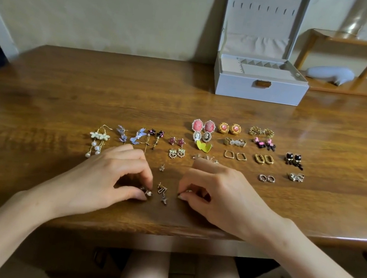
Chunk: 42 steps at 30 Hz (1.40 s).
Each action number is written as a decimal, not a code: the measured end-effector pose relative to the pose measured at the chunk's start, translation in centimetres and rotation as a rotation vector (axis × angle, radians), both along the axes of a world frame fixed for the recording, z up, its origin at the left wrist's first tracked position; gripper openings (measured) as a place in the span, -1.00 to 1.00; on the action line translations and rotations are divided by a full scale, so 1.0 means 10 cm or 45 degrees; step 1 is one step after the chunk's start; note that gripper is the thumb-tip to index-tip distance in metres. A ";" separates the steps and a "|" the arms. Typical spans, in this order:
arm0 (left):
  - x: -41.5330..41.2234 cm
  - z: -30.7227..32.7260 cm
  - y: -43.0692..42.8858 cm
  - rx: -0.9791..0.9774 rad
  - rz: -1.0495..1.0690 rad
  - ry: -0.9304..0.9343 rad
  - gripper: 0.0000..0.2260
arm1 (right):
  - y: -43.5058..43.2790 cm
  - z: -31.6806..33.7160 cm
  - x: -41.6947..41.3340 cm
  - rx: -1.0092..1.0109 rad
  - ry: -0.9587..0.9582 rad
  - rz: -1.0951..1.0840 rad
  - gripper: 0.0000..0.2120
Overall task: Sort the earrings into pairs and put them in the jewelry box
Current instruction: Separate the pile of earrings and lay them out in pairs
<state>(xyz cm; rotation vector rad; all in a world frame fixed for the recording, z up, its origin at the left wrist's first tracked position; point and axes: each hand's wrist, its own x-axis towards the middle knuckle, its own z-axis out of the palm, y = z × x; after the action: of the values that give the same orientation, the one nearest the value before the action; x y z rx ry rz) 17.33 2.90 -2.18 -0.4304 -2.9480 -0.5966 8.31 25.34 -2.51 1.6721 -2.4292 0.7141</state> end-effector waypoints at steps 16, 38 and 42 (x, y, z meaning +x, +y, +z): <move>-0.04 -0.02 0.05 -0.043 -0.059 0.093 -0.95 | 0.08 0.01 -0.03 -0.134 -0.033 -0.019 -0.97; -0.28 0.25 0.40 -0.050 -0.099 0.224 -0.88 | 0.44 -0.04 -0.12 -0.070 -0.113 -0.194 -0.71; -0.37 0.17 0.59 -0.092 -0.159 0.169 -0.89 | 0.48 -0.02 -0.15 -0.054 -0.218 -0.205 -0.68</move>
<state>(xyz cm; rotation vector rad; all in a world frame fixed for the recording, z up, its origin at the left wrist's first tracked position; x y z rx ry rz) 13.65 8.83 -0.50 -0.6394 -2.8381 -0.4560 6.80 30.10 -2.72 1.4346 -2.6053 0.9109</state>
